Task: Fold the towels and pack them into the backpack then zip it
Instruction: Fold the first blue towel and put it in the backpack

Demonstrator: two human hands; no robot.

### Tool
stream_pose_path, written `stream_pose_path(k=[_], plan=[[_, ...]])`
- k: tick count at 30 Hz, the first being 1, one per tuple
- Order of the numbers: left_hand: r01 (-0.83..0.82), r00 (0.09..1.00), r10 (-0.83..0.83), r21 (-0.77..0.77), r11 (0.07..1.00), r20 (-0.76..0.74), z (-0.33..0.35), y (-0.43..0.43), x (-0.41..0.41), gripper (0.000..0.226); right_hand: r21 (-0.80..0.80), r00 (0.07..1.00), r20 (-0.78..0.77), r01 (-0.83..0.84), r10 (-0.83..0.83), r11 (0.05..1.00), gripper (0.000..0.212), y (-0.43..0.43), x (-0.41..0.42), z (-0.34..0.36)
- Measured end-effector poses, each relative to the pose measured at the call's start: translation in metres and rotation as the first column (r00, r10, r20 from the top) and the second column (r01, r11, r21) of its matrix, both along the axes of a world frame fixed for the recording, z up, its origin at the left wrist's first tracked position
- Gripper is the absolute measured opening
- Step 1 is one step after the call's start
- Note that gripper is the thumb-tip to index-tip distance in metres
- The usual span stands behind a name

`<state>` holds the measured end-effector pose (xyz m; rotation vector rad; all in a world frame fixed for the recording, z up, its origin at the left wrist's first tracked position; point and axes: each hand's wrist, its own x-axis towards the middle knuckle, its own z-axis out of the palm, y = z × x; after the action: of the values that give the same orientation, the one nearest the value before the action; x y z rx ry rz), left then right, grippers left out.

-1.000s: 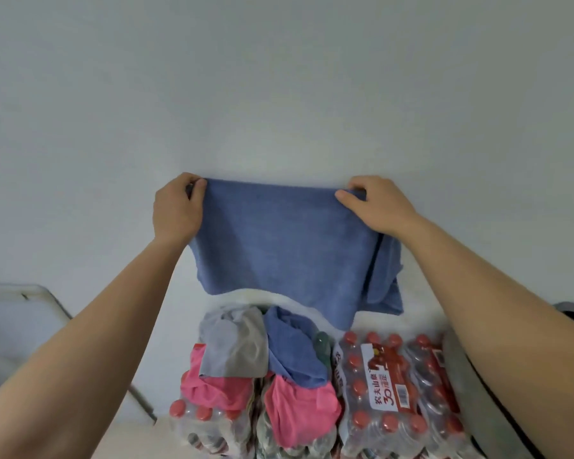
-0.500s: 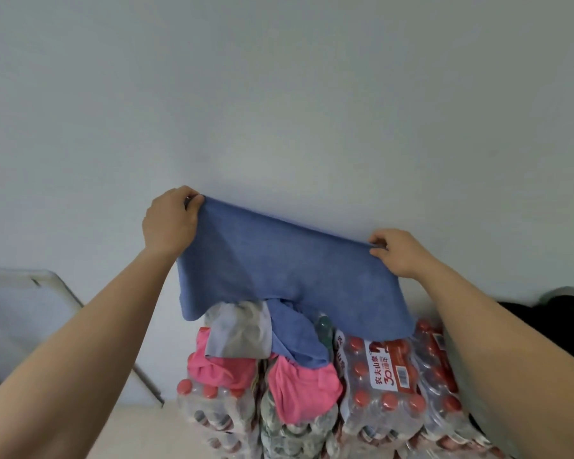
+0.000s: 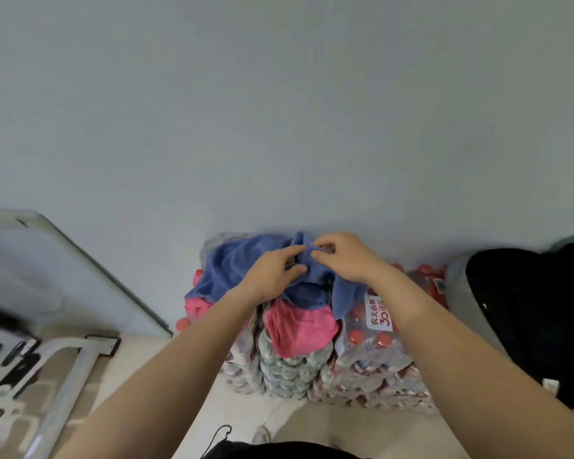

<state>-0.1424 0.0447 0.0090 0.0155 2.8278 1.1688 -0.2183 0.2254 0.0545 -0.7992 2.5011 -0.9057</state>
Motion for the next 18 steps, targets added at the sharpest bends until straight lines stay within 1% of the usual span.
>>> stream_pose_path(k=[2, 4, 5, 8, 12, 14, 17, 18], plan=[[-0.057, 0.997, 0.058, 0.019, 0.998, -0.05, -0.008, 0.003, -0.001, 0.03, 0.018, 1.0, 0.009, 0.004, -0.004, 1.0, 0.02, 0.008, -0.001, -0.006], [-0.13, 0.984, 0.134, 0.038, 0.991, -0.113, -0.006, 0.002, -0.005, 0.014, 0.005, 0.998, 0.042, 0.046, -0.046, 0.999, 0.027, 0.02, -0.004, -0.014], [-0.159, 0.976, 0.162, 0.03, 0.987, -0.142, -0.006, 0.0, -0.008, 0.011, -0.001, 0.995, 0.066, 0.068, -0.068, 0.998, 0.026, 0.026, -0.005, -0.02], [-0.222, 0.961, 0.216, -0.012, 0.975, -0.172, -0.001, -0.011, -0.018, 0.011, -0.008, 0.985, 0.108, 0.139, -0.137, 0.99, 0.012, 0.042, -0.007, -0.041], [-0.271, 0.953, 0.263, -0.035, 0.962, -0.152, 0.003, -0.017, -0.025, 0.01, -0.007, 0.945, 0.173, 0.282, -0.277, 0.959, 0.013, 0.052, -0.006, -0.064], [-0.298, 0.946, 0.291, -0.033, 0.954, -0.144, 0.003, -0.016, -0.028, 0.01, 0.01, 0.925, 0.168, 0.345, -0.342, 0.938, 0.02, 0.05, -0.005, -0.066], [-0.364, 0.925, 0.366, 0.036, 0.931, -0.1, 0.003, -0.014, -0.03, 0.006, -0.004, 0.893, 0.055, 0.448, -0.447, 0.894, 0.036, 0.048, -0.006, -0.061], [-0.372, 0.924, 0.376, 0.062, 0.926, -0.072, 0.004, -0.013, -0.03, 0.014, -0.011, 0.874, 0.019, 0.487, -0.486, 0.874, 0.04, 0.048, -0.005, -0.058]])
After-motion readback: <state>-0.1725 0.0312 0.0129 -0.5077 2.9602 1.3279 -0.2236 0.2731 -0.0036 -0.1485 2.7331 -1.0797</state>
